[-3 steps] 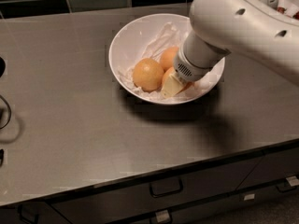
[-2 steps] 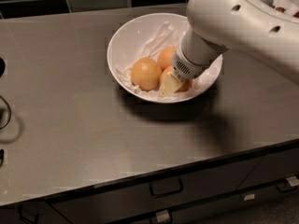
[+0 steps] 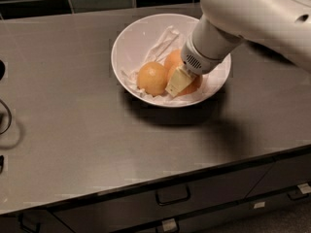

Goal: Pick orange from white bowl

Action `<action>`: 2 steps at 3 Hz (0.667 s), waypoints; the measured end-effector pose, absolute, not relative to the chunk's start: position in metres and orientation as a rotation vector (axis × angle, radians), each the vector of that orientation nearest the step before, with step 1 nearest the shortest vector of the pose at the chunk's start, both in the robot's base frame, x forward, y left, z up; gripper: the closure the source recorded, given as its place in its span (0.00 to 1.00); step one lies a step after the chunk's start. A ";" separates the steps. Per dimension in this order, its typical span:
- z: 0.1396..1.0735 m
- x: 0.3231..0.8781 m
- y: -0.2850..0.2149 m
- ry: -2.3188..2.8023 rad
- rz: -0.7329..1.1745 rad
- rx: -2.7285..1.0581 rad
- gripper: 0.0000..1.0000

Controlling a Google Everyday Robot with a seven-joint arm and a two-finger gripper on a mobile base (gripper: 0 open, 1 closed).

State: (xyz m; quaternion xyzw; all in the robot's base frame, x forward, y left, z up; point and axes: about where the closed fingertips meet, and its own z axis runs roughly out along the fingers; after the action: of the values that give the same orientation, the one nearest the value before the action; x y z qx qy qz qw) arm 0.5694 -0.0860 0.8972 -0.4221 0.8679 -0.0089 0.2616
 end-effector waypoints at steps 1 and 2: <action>0.920 0.567 -0.086 2.313 -0.035 -1.136 1.00; 0.943 0.564 -0.084 2.275 -0.050 -1.138 1.00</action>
Offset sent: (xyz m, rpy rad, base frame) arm -0.0085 0.0035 0.0699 0.0086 -0.1109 0.0268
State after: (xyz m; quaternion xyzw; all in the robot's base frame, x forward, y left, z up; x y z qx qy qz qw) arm 0.5635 -0.0841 0.9428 -0.4276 0.8545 -0.0189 0.2942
